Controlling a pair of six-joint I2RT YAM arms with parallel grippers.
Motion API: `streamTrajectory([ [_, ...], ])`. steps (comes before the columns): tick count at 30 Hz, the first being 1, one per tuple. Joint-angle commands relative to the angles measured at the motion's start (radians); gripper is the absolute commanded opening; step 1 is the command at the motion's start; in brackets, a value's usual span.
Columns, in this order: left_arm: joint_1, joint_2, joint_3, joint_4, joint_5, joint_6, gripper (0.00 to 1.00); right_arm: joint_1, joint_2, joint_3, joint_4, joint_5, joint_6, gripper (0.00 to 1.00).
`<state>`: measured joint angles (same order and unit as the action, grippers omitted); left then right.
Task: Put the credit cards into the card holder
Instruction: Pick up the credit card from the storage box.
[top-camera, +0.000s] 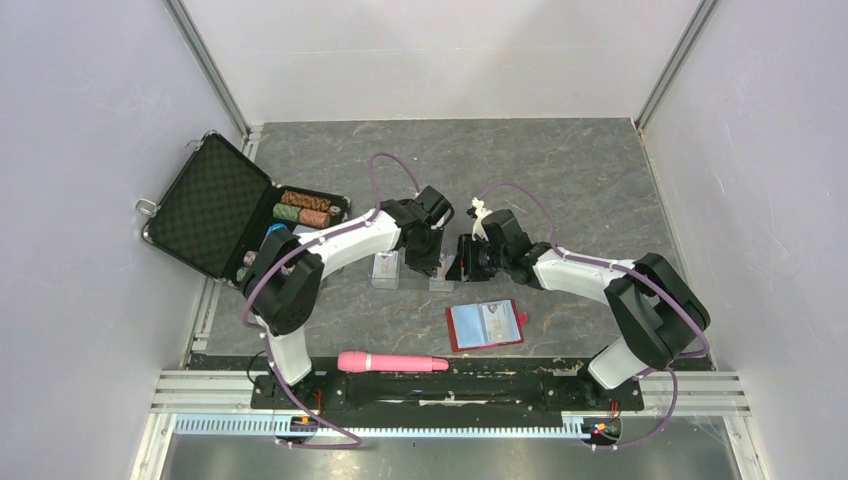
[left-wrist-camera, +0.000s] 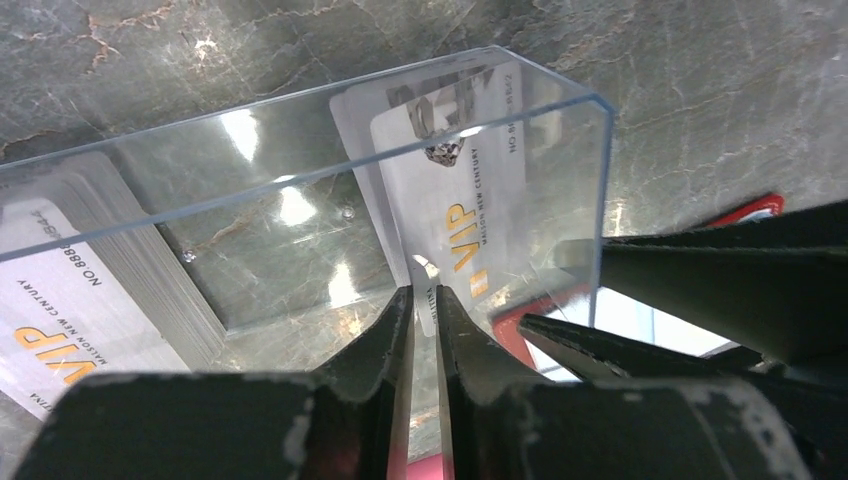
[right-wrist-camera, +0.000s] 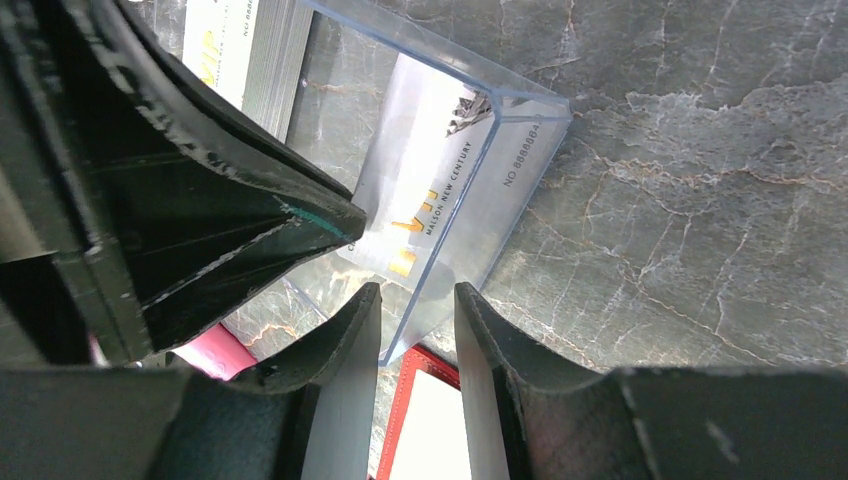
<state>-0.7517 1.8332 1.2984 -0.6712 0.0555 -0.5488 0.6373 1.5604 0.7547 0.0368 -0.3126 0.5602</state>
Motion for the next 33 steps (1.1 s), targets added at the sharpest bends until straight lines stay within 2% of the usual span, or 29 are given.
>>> streamTrajectory([
  [1,-0.009,-0.085,-0.004,0.094,0.038,-0.021,0.20,0.003,-0.024,-0.024,-0.009,0.023,-0.011,0.35],
  [7,-0.009,-0.104,-0.030,0.137,0.057,-0.052,0.21,0.003,-0.029,-0.032,-0.008,0.024,-0.011,0.35],
  [14,-0.008,-0.046,-0.043,0.149,0.063,-0.060,0.22,0.004,-0.035,-0.037,-0.009,0.030,-0.013,0.35],
  [19,-0.003,-0.055,-0.101,0.229,0.101,-0.095,0.22,0.004,-0.041,-0.038,-0.011,0.032,-0.015,0.35],
  [21,0.000,-0.062,-0.116,0.249,0.104,-0.103,0.18,0.003,-0.044,-0.037,-0.012,0.032,-0.015,0.35],
  [23,0.002,-0.072,-0.122,0.251,0.095,-0.105,0.05,0.003,-0.050,-0.034,-0.015,0.033,-0.018,0.36],
  [24,0.002,-0.083,-0.126,0.249,0.085,-0.106,0.02,0.003,-0.055,-0.030,-0.019,0.033,-0.021,0.37],
  [26,0.002,-0.116,-0.133,0.246,0.069,-0.106,0.02,0.004,-0.080,-0.019,-0.035,0.037,-0.029,0.39],
  [29,0.002,-0.191,-0.142,0.230,0.049,-0.103,0.02,0.002,-0.157,-0.014,-0.069,0.064,-0.031,0.50],
  [33,0.002,-0.334,-0.184,0.227,0.038,-0.114,0.02,0.002,-0.290,-0.015,-0.083,0.073,-0.026,0.73],
])
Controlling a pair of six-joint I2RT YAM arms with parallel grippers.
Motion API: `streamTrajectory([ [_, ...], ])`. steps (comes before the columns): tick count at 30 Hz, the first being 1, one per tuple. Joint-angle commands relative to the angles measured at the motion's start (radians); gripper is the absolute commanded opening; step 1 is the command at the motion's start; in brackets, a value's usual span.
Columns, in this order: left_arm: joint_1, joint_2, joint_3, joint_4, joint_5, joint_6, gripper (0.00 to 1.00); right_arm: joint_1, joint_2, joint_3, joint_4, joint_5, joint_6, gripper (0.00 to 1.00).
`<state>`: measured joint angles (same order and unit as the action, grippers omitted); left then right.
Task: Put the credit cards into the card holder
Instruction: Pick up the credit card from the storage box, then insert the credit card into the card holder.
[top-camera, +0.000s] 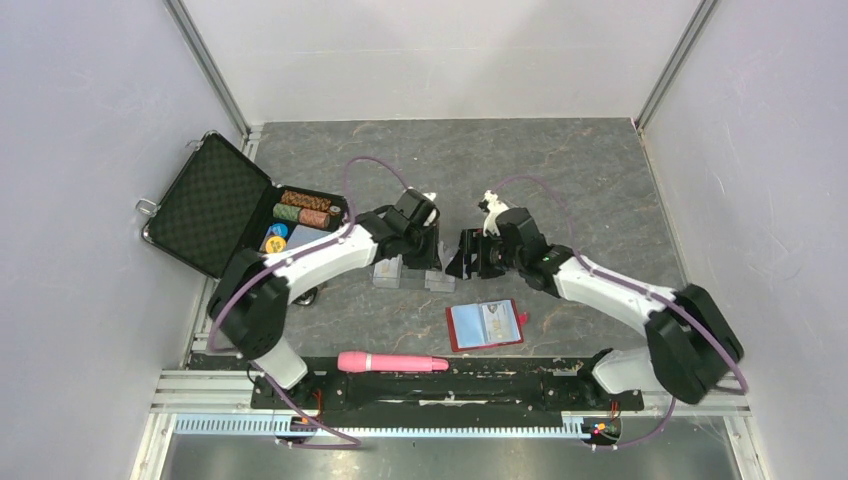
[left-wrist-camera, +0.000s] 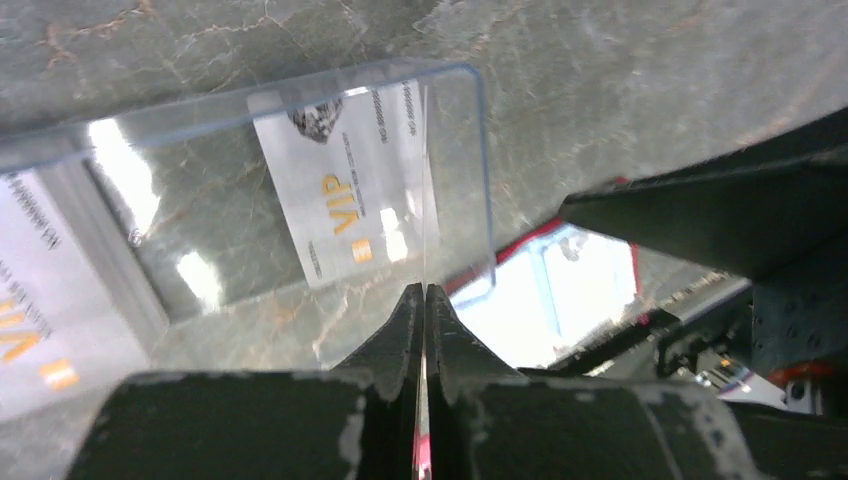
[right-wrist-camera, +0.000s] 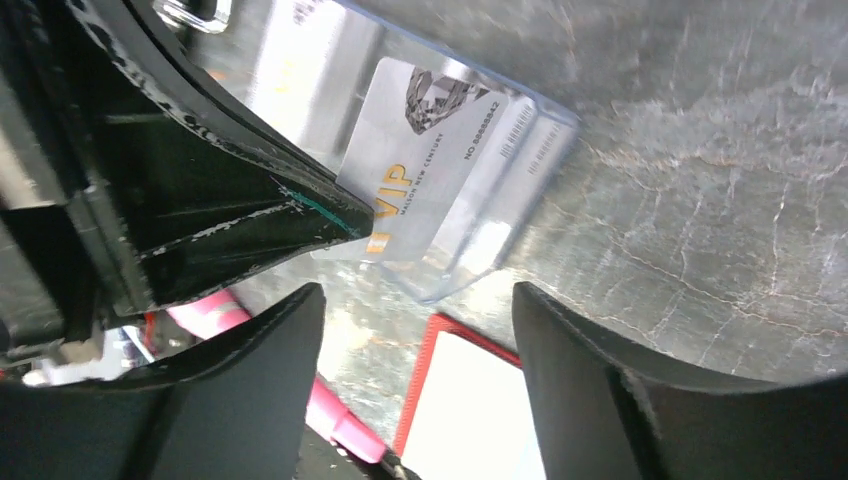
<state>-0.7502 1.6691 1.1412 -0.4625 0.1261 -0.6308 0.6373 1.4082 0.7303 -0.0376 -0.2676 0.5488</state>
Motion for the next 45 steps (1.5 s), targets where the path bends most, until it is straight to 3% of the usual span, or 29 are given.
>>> streamTrajectory([
  [1,0.000,-0.206,-0.042,0.021,-0.035,-0.039,0.02,0.001,-0.165,0.006,-0.014,0.024,-0.013,0.78],
  [4,0.000,-0.316,-0.105,0.048,-0.015,-0.064,0.02,-0.004,-0.248,-0.027,-0.018,-0.008,0.003,0.88],
  [8,0.000,-0.439,-0.237,0.185,0.125,-0.131,0.02,-0.030,-0.356,-0.097,0.007,-0.107,0.032,0.92],
  [12,0.000,-0.530,-0.388,0.442,0.311,-0.245,0.02,-0.103,-0.458,-0.176,0.057,-0.274,0.080,0.88],
  [17,0.000,-0.595,-0.534,0.750,0.427,-0.379,0.02,-0.213,-0.552,-0.278,0.195,-0.472,0.201,0.75],
  [23,-0.001,-0.583,-0.587,0.927,0.498,-0.460,0.02,-0.217,-0.568,-0.333,0.362,-0.564,0.307,0.67],
  [33,-0.002,-0.561,-0.611,0.951,0.514,-0.483,0.02,-0.215,-0.514,-0.451,0.815,-0.591,0.592,0.41],
  [45,-0.012,-0.544,-0.631,0.988,0.518,-0.499,0.02,-0.171,-0.439,-0.422,0.859,-0.603,0.613,0.23],
])
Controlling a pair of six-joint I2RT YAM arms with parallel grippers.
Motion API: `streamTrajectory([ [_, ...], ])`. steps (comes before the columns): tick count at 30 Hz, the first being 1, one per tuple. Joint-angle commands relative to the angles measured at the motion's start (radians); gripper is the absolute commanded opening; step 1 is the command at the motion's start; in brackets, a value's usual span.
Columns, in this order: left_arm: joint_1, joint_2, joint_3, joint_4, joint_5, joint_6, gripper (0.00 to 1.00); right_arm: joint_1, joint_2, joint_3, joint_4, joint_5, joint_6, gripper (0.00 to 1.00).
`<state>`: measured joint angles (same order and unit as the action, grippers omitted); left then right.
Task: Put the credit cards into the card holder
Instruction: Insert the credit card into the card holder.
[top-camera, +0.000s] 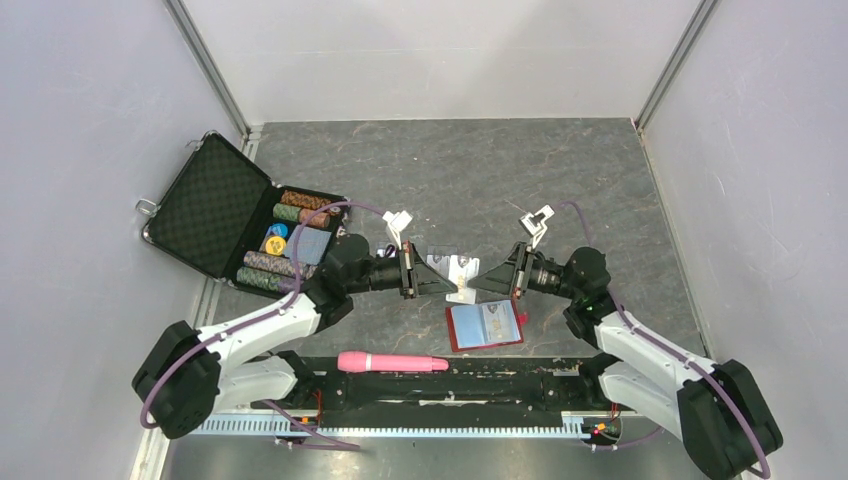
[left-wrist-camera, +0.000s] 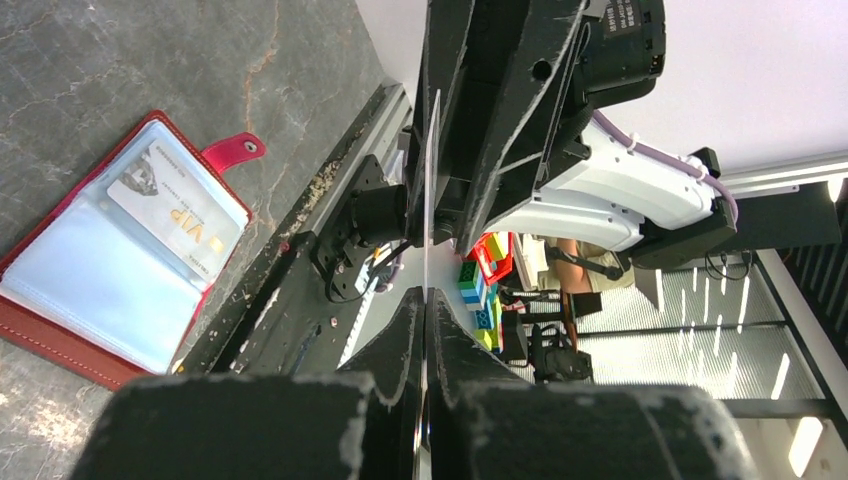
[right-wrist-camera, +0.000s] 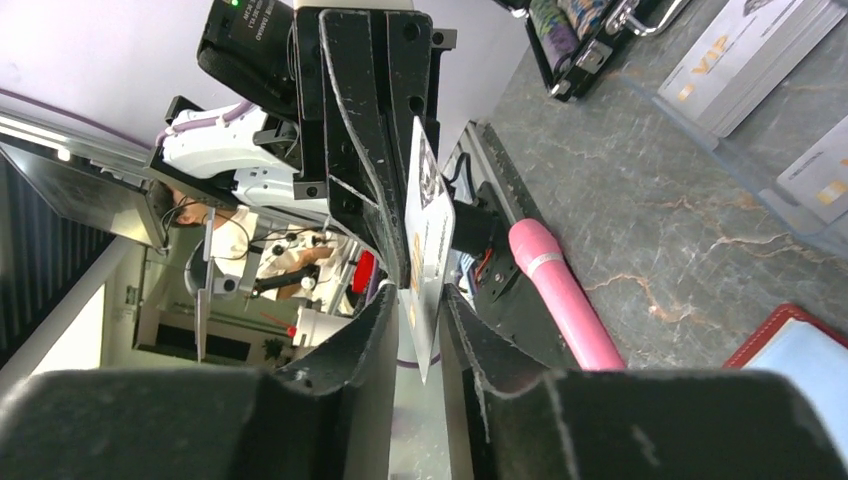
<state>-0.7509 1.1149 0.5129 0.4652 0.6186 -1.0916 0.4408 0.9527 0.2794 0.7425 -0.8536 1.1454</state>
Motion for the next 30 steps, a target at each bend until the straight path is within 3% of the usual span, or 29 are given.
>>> streamTrajectory([
  [1,-0.013,0.013,-0.001,0.060,0.029,-0.038,0.02,0.031,0.021,0.033,0.078,-0.016,0.015,0.19],
  [4,-0.015,0.018,-0.007,0.060,0.033,-0.039,0.03,0.033,0.022,0.035,0.075,-0.010,0.008,0.00],
  [5,-0.015,0.017,-0.011,0.058,0.029,-0.037,0.08,0.033,0.018,0.037,0.056,-0.010,-0.005,0.00],
  [7,-0.015,0.009,-0.018,0.027,0.004,-0.030,0.25,0.033,0.006,0.052,-0.036,0.003,-0.065,0.00],
  [9,-0.015,-0.010,-0.024,-0.040,-0.049,-0.025,0.49,0.030,-0.012,0.084,-0.216,0.034,-0.184,0.00],
  [11,-0.015,-0.031,-0.027,-0.143,-0.116,-0.019,0.57,0.020,-0.030,0.126,-0.448,0.090,-0.313,0.00],
  [17,-0.019,0.005,0.004,-0.417,-0.205,0.053,0.57,-0.062,-0.058,0.130,-0.798,0.166,-0.538,0.00],
  [21,-0.069,0.070,0.068,-0.663,-0.338,0.135,0.54,-0.074,-0.039,0.138,-1.003,0.264,-0.672,0.00],
  [30,-0.205,0.300,0.187,-0.758,-0.484,0.164,0.51,-0.066,0.023,0.114,-1.036,0.288,-0.732,0.00],
])
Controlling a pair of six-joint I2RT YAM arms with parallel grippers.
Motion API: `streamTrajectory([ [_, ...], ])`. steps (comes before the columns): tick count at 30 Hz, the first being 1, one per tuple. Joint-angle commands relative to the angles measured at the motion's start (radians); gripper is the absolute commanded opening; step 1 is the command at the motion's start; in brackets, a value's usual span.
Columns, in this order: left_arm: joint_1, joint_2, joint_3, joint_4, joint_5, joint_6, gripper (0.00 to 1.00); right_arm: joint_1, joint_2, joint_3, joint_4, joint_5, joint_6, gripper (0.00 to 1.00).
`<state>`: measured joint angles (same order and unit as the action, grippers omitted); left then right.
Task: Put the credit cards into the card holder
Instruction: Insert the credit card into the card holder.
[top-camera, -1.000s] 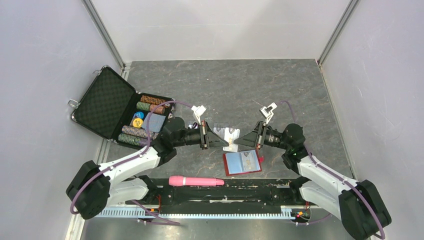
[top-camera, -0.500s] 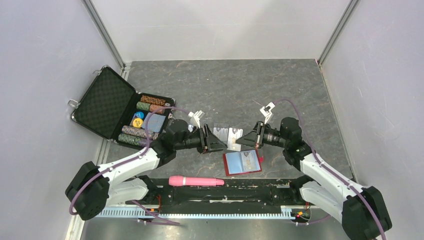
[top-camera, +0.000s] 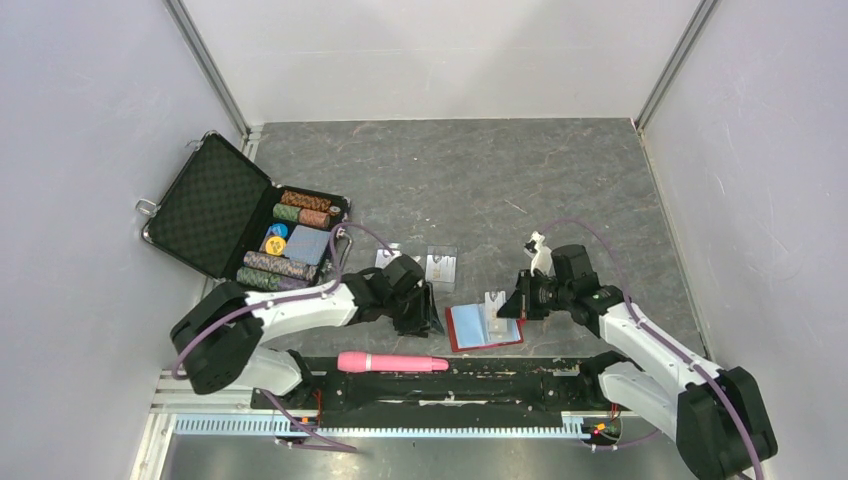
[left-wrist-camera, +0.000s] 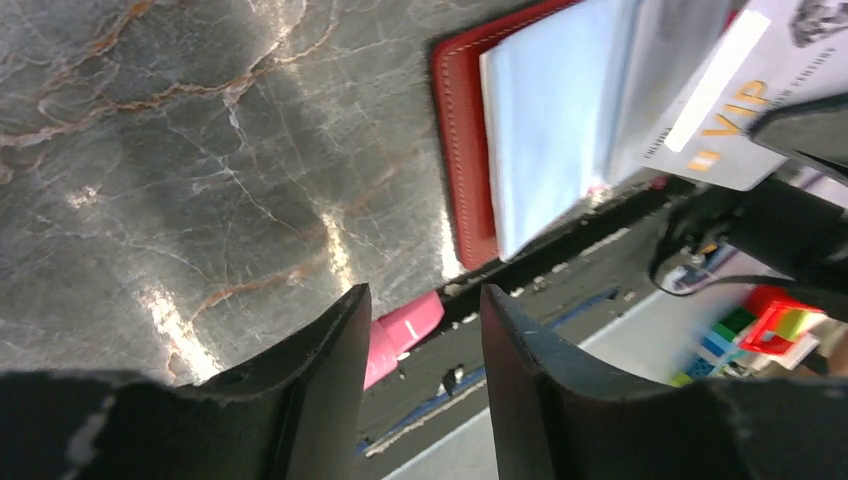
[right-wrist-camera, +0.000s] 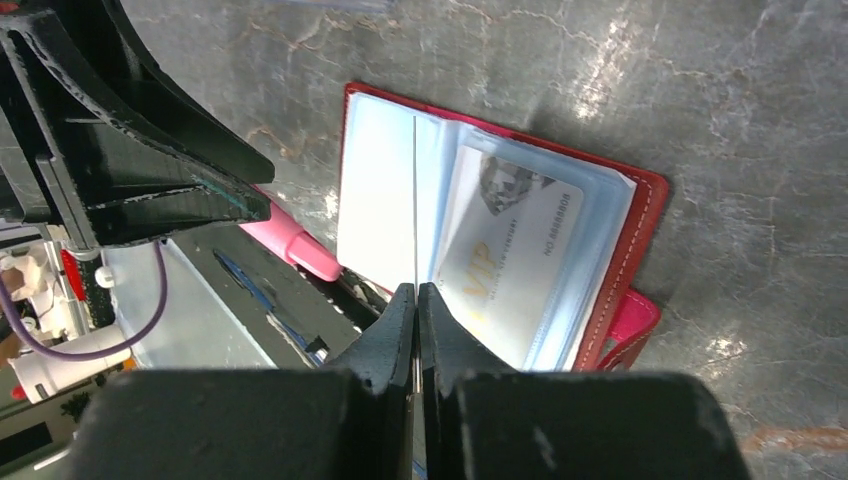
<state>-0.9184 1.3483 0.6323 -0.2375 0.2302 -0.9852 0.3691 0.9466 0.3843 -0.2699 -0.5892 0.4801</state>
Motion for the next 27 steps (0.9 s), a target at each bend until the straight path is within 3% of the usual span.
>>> streamTrajectory([
  [1,-0.044,0.091,0.079,-0.054,-0.099,0.058,0.50,0.006,0.040,0.004,-0.018,0.018,-0.069,0.00],
  [11,-0.076,0.227,0.161,-0.070,-0.132,0.092,0.35,0.008,0.120,-0.075,0.154,-0.052,-0.015,0.00],
  [27,-0.100,0.337,0.217,-0.106,-0.129,0.132,0.12,0.007,0.253,-0.083,0.262,-0.131,0.018,0.00],
])
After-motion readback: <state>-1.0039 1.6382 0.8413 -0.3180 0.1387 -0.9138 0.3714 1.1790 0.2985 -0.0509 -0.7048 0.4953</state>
